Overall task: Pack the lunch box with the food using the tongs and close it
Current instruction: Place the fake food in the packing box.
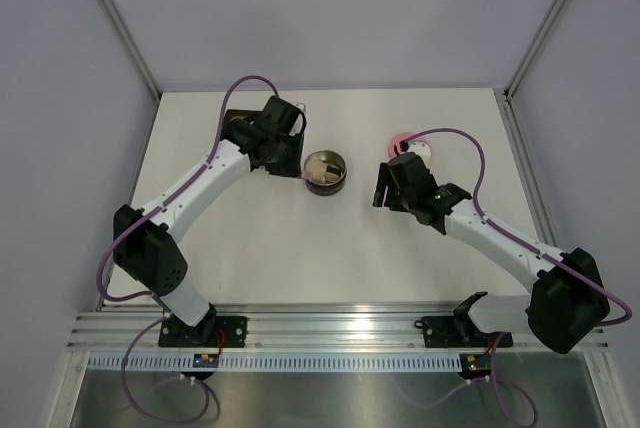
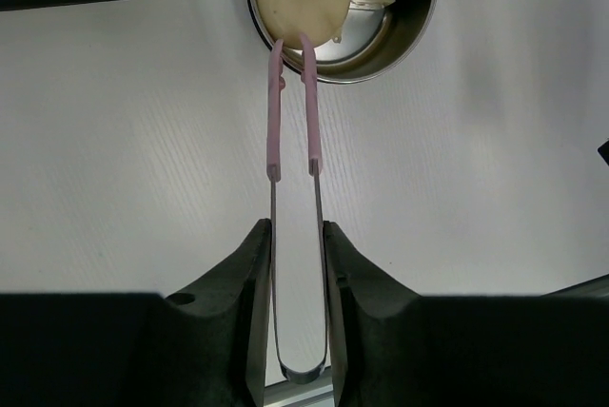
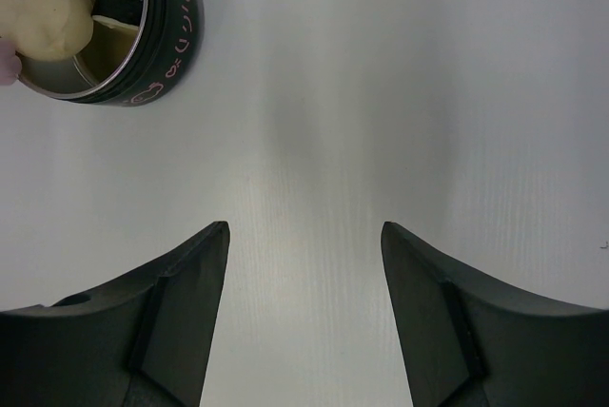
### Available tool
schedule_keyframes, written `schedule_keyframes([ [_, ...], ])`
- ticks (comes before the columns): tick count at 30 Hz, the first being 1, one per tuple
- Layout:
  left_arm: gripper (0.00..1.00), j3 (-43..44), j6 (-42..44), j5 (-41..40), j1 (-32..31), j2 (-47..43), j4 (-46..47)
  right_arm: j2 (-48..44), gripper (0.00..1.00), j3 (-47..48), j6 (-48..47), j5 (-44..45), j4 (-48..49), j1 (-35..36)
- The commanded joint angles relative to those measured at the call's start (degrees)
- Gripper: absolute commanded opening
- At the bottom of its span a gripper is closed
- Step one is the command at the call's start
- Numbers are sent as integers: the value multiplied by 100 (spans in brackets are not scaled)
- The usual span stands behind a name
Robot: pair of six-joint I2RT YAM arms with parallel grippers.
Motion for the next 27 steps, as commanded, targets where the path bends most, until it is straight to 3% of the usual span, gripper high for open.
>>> schedule_keyframes([
  [1, 17, 226, -54, 62, -51, -163, 369, -92, 73, 19, 40, -25, 207, -22],
  [10, 5, 463, -54, 44, -87, -119, 343, -92, 73, 37, 31, -25, 206, -22],
  [18, 7, 735, -19, 9, -95, -259, 184, -4, 73, 89, 4, -69, 233, -22],
  [21, 0, 727, -10, 17, -95, -207, 281, 31, 73, 107, 4, -87, 233, -14],
  [27, 0, 780, -2, 71, -95, 206, 413, 40, 73, 116, -5, -78, 224, -22],
])
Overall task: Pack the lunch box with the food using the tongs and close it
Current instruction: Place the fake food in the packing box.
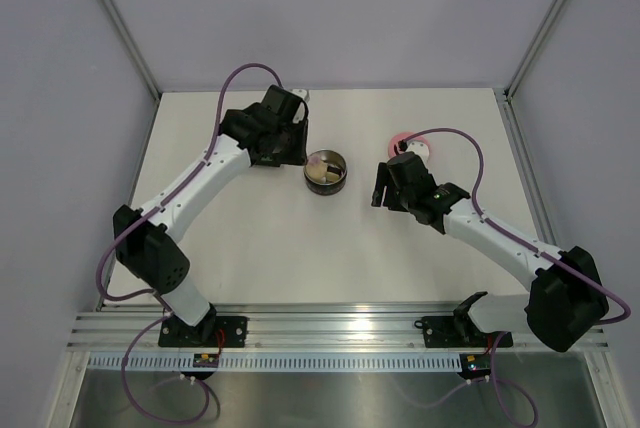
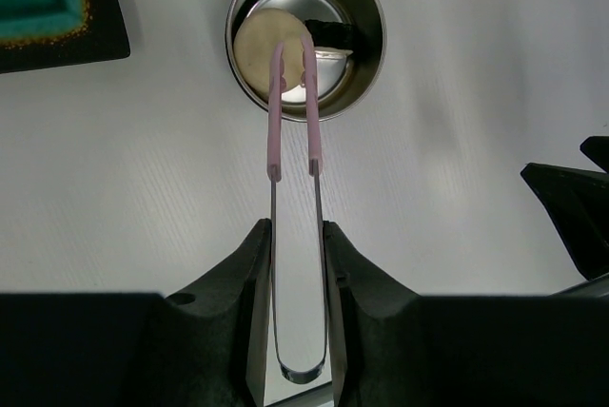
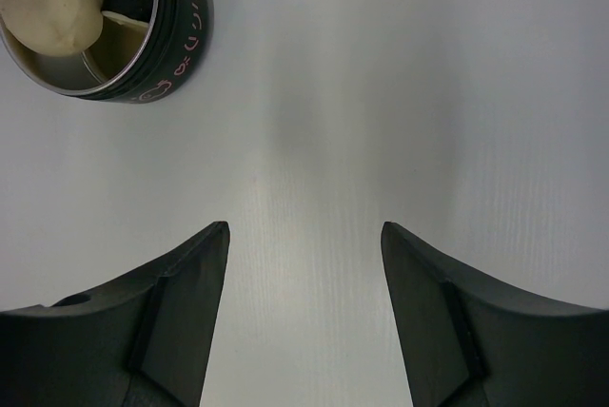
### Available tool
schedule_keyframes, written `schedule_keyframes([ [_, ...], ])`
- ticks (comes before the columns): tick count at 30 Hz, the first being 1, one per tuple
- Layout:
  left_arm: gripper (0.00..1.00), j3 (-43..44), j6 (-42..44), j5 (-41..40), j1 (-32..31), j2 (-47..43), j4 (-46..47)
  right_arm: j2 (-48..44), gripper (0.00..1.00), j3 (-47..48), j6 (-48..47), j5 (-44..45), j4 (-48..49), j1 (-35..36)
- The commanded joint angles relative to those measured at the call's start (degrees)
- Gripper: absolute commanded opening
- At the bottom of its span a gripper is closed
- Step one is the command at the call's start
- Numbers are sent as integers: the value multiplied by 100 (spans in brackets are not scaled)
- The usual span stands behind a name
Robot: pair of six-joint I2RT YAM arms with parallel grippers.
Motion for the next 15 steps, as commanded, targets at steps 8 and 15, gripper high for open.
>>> schedule_keyframes([
  [8, 0, -182, -92, -252, -32, 758, 543, -114, 73, 28, 15, 84, 88, -22],
  [15, 0, -16, -22, -59, -32, 864, 500, -131, 73, 46, 15, 101, 62, -22],
])
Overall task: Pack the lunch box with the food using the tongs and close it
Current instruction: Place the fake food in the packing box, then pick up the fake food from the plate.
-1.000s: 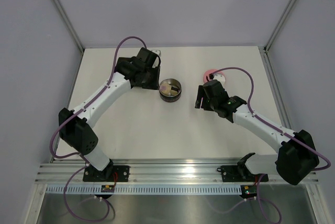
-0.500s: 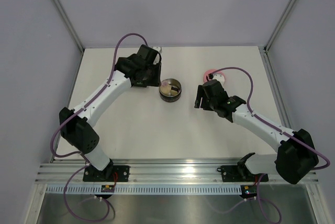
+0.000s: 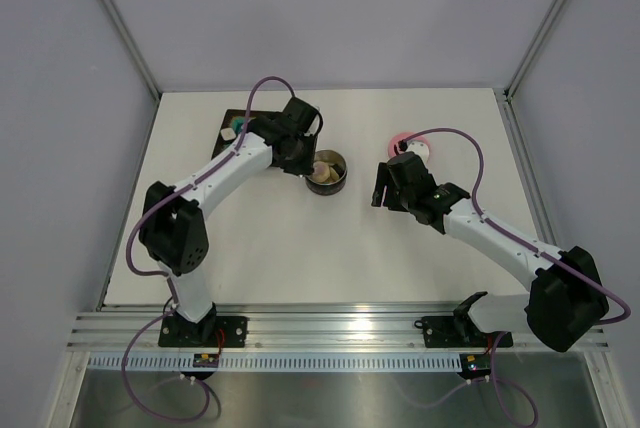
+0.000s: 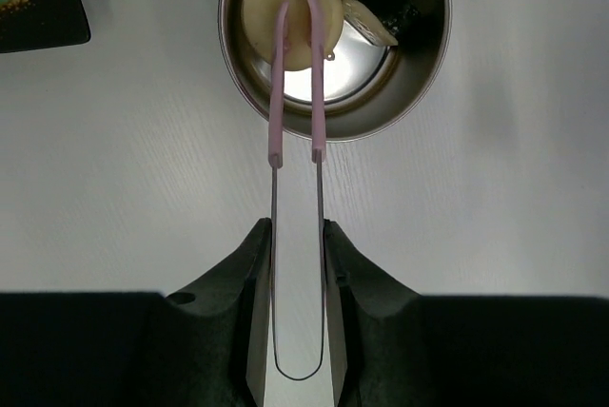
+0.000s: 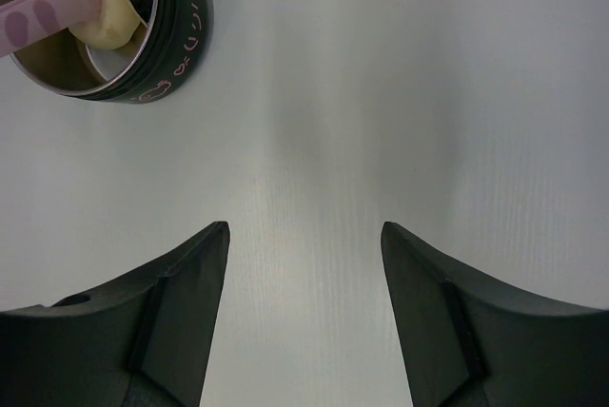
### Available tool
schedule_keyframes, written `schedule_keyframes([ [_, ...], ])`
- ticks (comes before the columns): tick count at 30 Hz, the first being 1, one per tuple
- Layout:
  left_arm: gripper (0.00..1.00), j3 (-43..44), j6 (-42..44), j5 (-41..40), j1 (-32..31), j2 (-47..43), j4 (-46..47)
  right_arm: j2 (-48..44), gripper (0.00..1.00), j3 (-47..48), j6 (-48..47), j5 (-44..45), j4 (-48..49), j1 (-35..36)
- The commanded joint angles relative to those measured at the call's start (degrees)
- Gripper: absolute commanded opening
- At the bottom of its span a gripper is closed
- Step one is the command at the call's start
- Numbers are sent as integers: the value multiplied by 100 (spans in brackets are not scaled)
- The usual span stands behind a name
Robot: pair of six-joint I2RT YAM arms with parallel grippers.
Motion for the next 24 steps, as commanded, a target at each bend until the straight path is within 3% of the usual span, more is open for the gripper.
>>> schedule_keyframes([
  [1, 0, 282, 29, -7, -25, -166, 101, -138, 73, 54, 24, 95, 59, -14],
  [9, 0, 985, 213, -332, -34, -1044, -338, -50, 73, 54, 59, 34, 103, -22],
  [15, 0, 986, 336, -683, 18, -1221, -540, -32, 73, 107, 50, -2, 121, -22],
  [18, 0, 758, 310, -710, 307, -1238, -488, -50, 73, 116, 24, 7, 86, -22],
  [21, 0, 355, 187, 34, 913, -1352, -225, -111, 73, 72, -2, 25, 60, -14],
  [24, 3, 90, 108, 46, 1397, -1476, -40, -182, 73, 19, -2, 60, 51, -22],
])
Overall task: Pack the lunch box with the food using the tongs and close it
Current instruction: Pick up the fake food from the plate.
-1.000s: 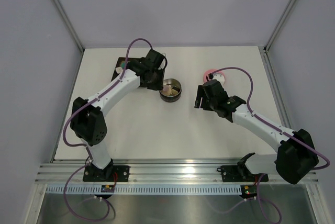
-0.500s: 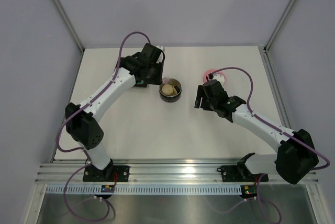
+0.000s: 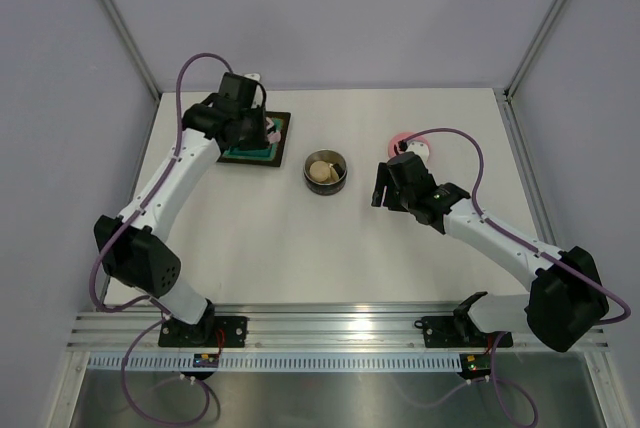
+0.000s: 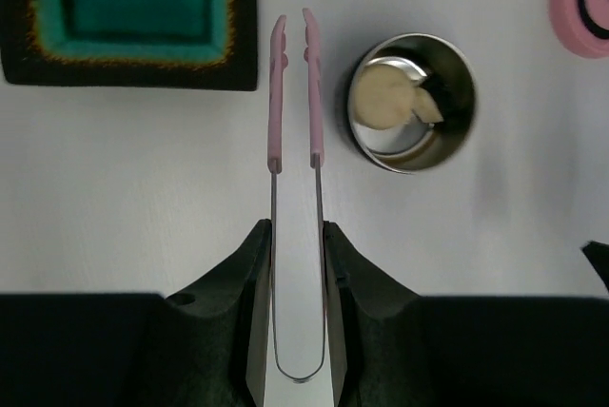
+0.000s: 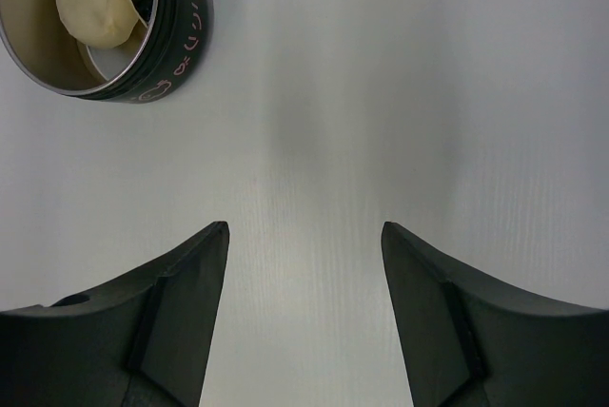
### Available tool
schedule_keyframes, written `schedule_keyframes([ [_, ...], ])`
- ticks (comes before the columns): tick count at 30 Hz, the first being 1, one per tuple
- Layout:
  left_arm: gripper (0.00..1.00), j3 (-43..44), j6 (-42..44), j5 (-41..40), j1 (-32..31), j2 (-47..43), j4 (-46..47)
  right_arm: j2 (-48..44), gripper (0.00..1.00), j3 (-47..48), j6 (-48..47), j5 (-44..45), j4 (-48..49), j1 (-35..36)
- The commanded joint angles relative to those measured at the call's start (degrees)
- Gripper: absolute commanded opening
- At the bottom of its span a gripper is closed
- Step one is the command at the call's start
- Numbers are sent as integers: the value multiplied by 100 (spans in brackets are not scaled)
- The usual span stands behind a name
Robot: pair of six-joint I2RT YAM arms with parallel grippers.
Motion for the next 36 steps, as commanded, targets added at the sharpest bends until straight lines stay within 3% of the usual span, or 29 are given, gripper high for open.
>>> schedule_keyframes([
  [1, 4, -210, -95, 101, 545, -230, 308, -188, 73, 11, -5, 73, 51, -22],
  [7, 11, -359, -270, -603, 1012, 25, 255, -145, 73, -7, -13, 47, 68, -22],
  [17, 14, -289, -332, -1253, 1127, 649, 404, -92, 73, 72, -92, -6, 24, -22],
  [21, 16, -404, -403, -1236, 1302, 693, 536, -109, 73, 19, -75, 3, 42, -22],
  [26, 29, -307, -350, -1517, 1320, 939, 528, -92, 73, 28, -57, -24, 33, -22],
  [36, 31, -175, -482, -1543, 1329, 1466, 624, -65, 73, 116, -136, 3, -2, -22],
])
